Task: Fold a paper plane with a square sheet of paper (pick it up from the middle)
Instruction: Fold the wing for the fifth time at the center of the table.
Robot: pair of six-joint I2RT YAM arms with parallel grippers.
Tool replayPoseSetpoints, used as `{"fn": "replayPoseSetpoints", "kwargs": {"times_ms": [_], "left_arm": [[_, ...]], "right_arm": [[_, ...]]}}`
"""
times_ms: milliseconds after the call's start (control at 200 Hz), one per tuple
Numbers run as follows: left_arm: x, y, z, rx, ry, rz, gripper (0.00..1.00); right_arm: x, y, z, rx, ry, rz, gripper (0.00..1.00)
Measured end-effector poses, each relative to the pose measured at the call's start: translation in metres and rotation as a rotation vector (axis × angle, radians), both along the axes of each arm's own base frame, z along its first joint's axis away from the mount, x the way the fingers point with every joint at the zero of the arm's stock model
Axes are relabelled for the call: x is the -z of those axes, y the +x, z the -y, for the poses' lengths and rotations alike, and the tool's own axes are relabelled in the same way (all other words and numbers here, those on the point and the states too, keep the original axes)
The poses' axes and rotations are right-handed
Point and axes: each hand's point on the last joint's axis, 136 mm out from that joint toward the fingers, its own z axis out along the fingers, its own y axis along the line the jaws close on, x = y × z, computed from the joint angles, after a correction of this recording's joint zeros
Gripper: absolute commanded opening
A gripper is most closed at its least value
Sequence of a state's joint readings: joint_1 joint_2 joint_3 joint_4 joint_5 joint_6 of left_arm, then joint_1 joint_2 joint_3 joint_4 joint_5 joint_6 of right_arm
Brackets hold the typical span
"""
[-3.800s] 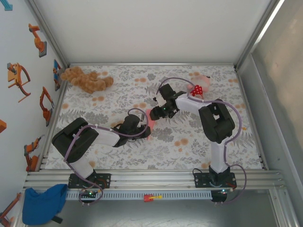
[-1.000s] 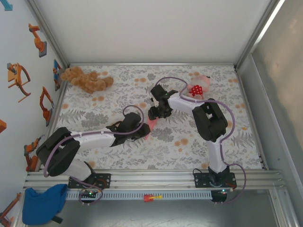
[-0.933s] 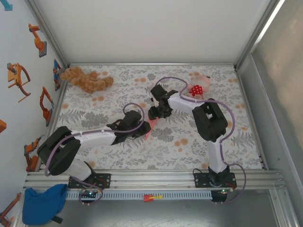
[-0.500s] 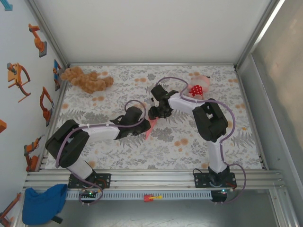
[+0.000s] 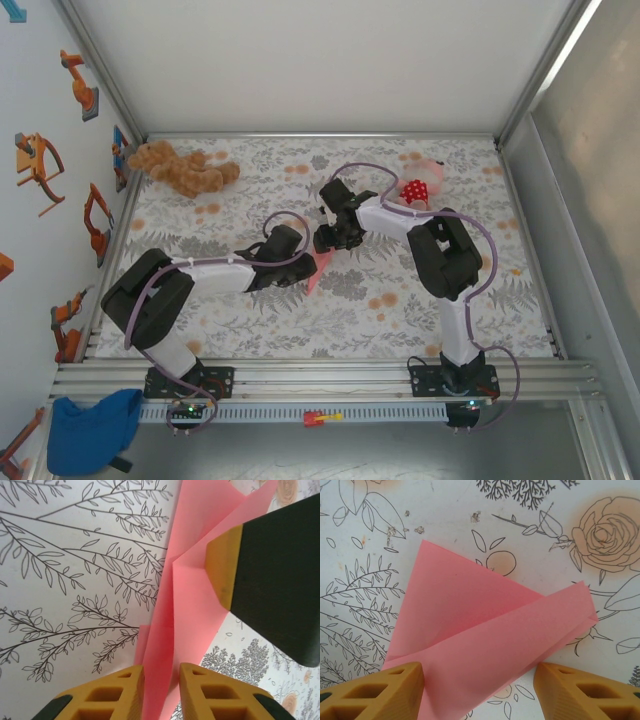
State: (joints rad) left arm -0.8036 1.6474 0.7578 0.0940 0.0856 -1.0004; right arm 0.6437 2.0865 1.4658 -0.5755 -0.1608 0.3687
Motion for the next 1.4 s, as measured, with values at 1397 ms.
{"fn": "replayPoseSetpoints", "kwargs": {"times_ms": [1397], "left_arm": [[0.012, -0.004, 0.011, 0.042, -0.014, -0.052, 0.28]], "right_arm": [[-0.003, 0.001, 0.001, 0.007, 0.028, -0.006, 0.6]]}}
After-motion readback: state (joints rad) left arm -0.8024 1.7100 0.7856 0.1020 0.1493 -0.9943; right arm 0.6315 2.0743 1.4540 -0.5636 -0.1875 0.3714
